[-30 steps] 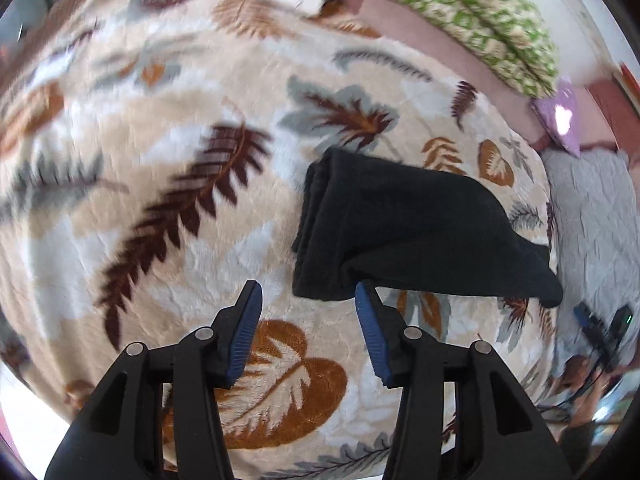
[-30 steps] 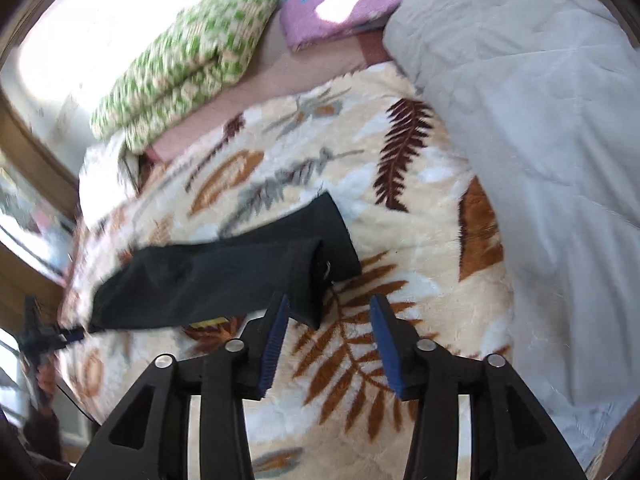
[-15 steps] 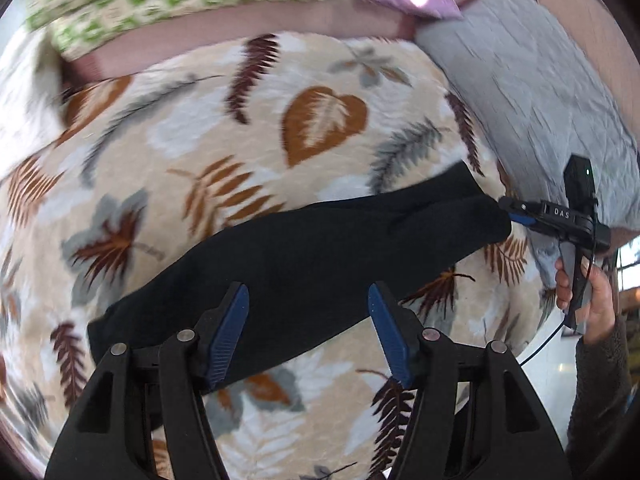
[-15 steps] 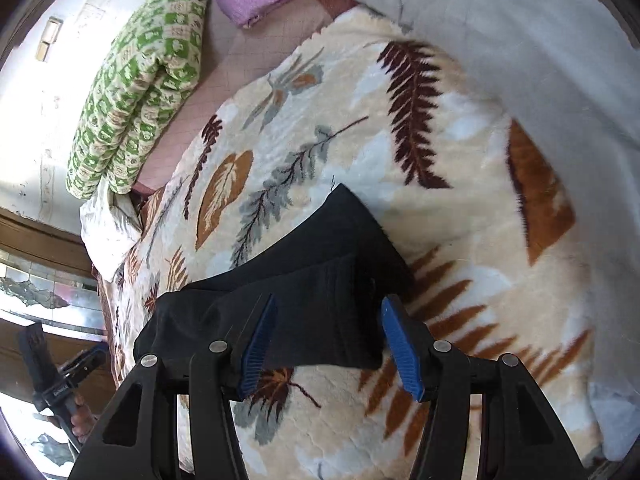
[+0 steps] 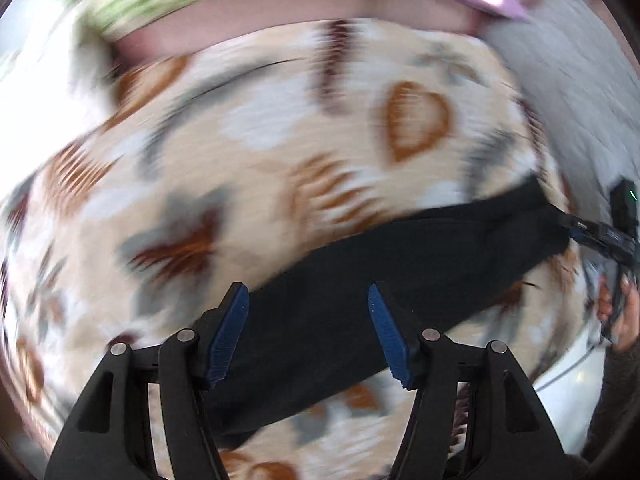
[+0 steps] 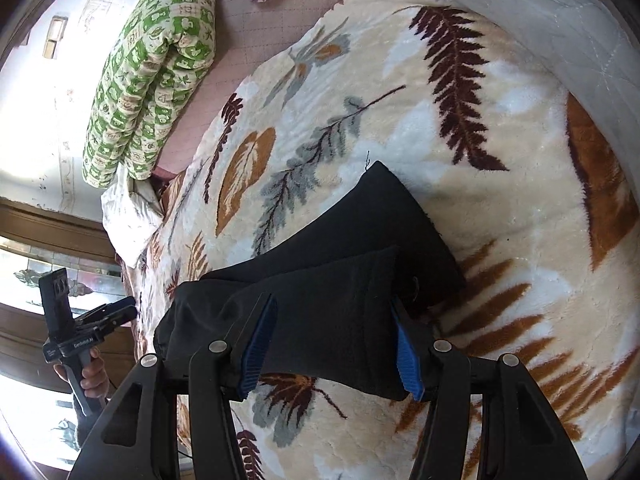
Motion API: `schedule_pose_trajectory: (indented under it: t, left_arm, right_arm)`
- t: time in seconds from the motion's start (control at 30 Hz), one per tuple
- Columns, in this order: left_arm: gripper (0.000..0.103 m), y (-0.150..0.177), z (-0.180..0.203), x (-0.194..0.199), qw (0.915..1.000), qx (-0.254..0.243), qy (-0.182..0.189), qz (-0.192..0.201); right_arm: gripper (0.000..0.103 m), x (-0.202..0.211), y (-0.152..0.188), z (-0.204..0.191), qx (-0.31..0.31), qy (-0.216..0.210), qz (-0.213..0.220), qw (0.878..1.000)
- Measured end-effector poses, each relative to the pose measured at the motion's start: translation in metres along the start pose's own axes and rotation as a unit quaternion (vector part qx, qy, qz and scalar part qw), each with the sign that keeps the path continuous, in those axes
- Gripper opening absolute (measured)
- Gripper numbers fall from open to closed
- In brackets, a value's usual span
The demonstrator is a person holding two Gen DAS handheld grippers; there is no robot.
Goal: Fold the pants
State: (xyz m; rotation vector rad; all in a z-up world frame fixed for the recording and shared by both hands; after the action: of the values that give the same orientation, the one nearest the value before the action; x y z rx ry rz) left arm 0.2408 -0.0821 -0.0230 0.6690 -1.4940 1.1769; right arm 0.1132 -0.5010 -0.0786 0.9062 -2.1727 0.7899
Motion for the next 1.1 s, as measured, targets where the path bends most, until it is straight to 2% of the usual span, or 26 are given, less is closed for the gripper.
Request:
schedule_pose_trajectory:
  t: [0.1, 0.17, 0.27, 0.33, 0.5, 0.6, 0.67, 0.77, 1.0, 1.03, 1.07, 1.1]
  left_arm:
    - [0.061, 0.026, -0.059, -0.008, 0.9967, 0.074, -0.003, -0.033]
    - [0.061, 0.044, -0.080, -0.013, 0.9928, 0.109, 0.008, -0.049]
    - [0.061, 0.066, -0.096, -0.013, 0.9877, 0.144, 0.035, -0.051]
    - [0.061, 0.075, -0.098, -0.014, 0.9843, 0.157, 0.063, -0.050]
    - [0.061, 0.079, -0.089, -0.033, 0.9777, 0.177, 0.093, -0.067]
    - [0.061, 0.075, -0.081, -0.033, 0.9727, 0.191, 0.124, -0.044]
    - [0.061, 0.069, -0.079, -0.029, 0.9708, 0.199, 0.132, -0.019]
    - [0.052, 0.067, -0.080, -0.025, 0.9690, 0.205, 0.137, -0.001]
    - [0.040, 0.072, -0.089, -0.028, 0.9588, 0.242, 0.150, 0.000]
    - [0.037, 0.073, -0.091, -0.028, 0.9573, 0.247, 0.150, 0.001]
    - [0.036, 0.074, -0.093, -0.029, 0.9559, 0.253, 0.150, -0.001]
    - [0.035, 0.075, -0.093, -0.030, 0.9543, 0.258, 0.151, -0.002]
  right_arm:
    - [0.058, -0.005, -0.001, 0.003, -0.014, -0.002, -0.002, 1.000]
    - [0.058, -0.007, -0.001, 0.004, -0.020, -0.002, -0.001, 1.000]
    - [0.058, -0.010, 0.001, 0.003, -0.025, 0.000, -0.004, 1.000]
    - [0.058, -0.010, 0.002, 0.001, -0.025, 0.004, -0.004, 1.000]
    - [0.058, -0.009, 0.000, 0.002, -0.031, 0.011, 0.002, 0.999]
    - [0.058, -0.008, 0.002, 0.004, -0.037, 0.007, 0.001, 0.999]
    - [0.058, -0.007, 0.002, 0.006, -0.042, 0.006, -0.002, 0.999]
    - [0.059, -0.006, -0.001, 0.009, -0.053, -0.001, -0.002, 0.999]
    - [0.058, -0.016, -0.006, 0.007, -0.071, -0.019, -0.013, 0.997]
    - [0.055, -0.017, -0.008, 0.006, -0.062, -0.012, -0.008, 0.998]
    - [0.044, -0.017, -0.009, 0.005, -0.057, -0.005, -0.008, 0.998]
    - [0.022, -0.019, -0.010, 0.004, -0.047, 0.010, -0.011, 0.999]
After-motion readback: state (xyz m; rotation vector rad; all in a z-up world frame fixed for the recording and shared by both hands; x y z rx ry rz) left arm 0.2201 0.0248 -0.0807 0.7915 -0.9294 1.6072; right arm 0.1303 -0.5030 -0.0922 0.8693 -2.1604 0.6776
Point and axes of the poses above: each gripper's, at about its wrist camera, not at the fingertips, and x roughly against the way its jaws point, z to its right, y to its underside, the point moved 7 cm from there along -x, roughly the way its jaws point, and after that the axes turned 7 degrees about z, right-handed, at the moved point
